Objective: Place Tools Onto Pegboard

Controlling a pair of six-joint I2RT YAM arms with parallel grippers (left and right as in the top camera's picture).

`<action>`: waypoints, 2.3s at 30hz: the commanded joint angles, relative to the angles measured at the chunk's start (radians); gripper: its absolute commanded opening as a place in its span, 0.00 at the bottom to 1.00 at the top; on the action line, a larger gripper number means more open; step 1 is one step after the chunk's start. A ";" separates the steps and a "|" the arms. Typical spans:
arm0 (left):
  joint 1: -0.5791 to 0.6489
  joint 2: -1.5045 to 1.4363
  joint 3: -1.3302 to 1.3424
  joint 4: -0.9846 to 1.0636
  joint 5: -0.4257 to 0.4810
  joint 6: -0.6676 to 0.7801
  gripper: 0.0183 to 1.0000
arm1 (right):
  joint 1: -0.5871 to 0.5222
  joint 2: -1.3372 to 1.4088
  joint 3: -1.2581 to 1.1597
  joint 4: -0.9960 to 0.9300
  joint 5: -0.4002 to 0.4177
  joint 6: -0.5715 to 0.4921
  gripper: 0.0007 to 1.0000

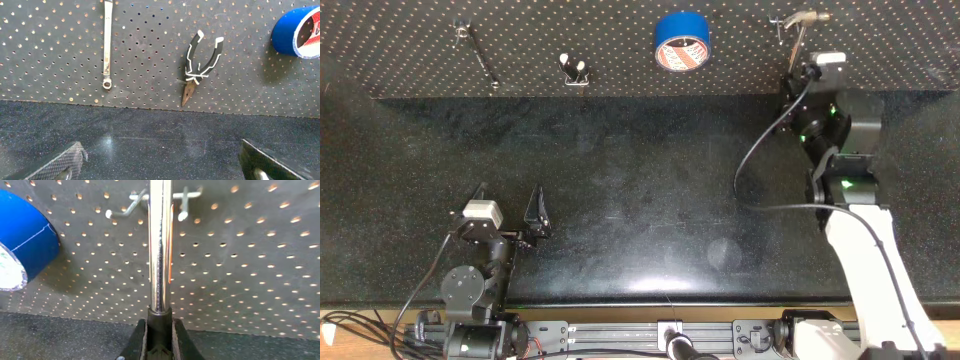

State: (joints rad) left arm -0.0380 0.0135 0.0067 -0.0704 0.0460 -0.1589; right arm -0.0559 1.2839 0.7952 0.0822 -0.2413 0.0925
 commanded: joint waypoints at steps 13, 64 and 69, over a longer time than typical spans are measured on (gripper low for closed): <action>0.004 -0.010 -0.001 -0.006 0.018 -0.002 0.99 | 0.004 0.175 0.111 0.051 -0.040 0.000 0.08; 0.004 -0.010 -0.001 -0.006 0.018 -0.002 1.00 | 0.005 -1.146 -0.791 -0.132 0.073 0.001 0.91; 0.004 -0.010 -0.001 -0.006 0.018 -0.002 1.00 | 0.005 -1.194 -0.791 -0.141 0.074 0.001 0.91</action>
State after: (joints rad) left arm -0.0380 0.0128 0.0071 -0.0708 0.0463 -0.1589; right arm -0.0559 0.1368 0.0063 -0.0525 -0.1738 0.0929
